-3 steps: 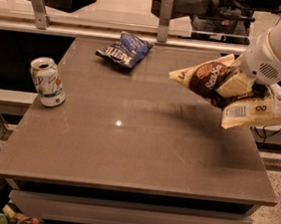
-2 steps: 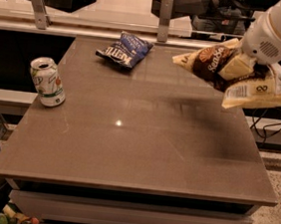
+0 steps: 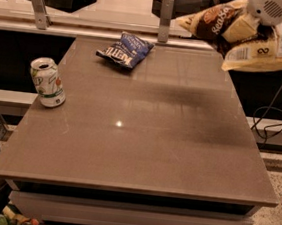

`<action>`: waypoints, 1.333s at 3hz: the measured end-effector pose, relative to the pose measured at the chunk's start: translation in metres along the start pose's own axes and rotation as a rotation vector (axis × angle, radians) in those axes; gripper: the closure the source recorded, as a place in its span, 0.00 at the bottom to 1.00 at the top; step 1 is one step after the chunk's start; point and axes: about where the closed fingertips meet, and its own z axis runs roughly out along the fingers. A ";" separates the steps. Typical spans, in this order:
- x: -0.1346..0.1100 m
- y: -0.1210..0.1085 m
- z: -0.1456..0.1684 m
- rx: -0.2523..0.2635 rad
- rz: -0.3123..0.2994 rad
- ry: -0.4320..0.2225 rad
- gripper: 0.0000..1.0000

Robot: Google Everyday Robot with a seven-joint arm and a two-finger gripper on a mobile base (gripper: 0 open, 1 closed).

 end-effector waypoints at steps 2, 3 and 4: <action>-0.052 -0.041 0.028 0.108 -0.027 -0.245 1.00; -0.076 -0.053 0.054 0.148 -0.024 -0.349 1.00; -0.098 -0.058 0.084 0.177 -0.018 -0.411 1.00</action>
Offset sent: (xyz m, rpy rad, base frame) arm 0.1041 0.0523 0.0245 0.2713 -0.3412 0.1154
